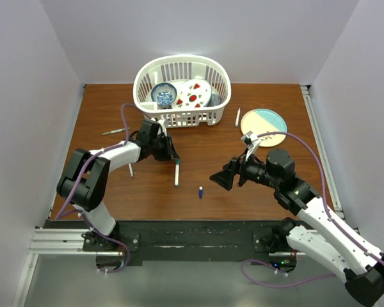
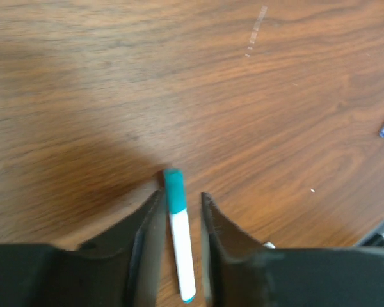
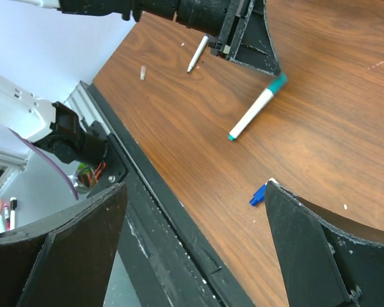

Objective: Insert the pens into the pen caps

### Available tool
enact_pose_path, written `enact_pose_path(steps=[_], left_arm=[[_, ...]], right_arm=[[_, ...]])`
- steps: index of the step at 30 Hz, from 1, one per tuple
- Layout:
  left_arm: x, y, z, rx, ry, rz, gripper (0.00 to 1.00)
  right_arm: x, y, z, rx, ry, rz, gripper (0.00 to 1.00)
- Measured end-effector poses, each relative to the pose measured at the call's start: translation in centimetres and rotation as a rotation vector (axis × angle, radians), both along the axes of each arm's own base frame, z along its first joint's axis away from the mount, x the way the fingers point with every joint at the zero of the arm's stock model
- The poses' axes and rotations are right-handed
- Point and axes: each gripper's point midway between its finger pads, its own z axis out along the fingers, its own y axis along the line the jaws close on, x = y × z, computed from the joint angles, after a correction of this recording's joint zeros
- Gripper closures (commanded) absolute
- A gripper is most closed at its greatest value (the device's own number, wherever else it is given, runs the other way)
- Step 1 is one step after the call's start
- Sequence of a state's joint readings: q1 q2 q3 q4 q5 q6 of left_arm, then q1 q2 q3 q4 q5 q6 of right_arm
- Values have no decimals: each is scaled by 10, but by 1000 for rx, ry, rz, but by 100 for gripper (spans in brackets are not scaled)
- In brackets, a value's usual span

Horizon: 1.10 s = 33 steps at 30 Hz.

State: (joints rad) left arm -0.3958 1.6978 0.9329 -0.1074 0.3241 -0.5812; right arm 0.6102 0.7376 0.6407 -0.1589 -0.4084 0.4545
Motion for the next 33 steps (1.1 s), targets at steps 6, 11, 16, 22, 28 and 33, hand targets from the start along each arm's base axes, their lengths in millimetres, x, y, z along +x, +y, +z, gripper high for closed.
enact_pose_path(steps=[6,11,16,22,28,33], left_arm=[[9,14,7,72,-23,65,40],[21,44,34,176,-98,218,38],[22,103,51,332,-119,481,38],[6,168,38,435,-54,708,43],[-21,195,3,516,60,783,48],[-30,198,-13,542,100,797,51]], right_arm=[[0,-1,2,-4,-1,-6,8],[0,-3,14,9,-25,-14,8],[0,-5,18,12,-31,-25,8],[1,-4,19,23,-26,-27,8],[2,-3,14,13,-11,-27,9],[1,-4,18,20,-22,-27,9]])
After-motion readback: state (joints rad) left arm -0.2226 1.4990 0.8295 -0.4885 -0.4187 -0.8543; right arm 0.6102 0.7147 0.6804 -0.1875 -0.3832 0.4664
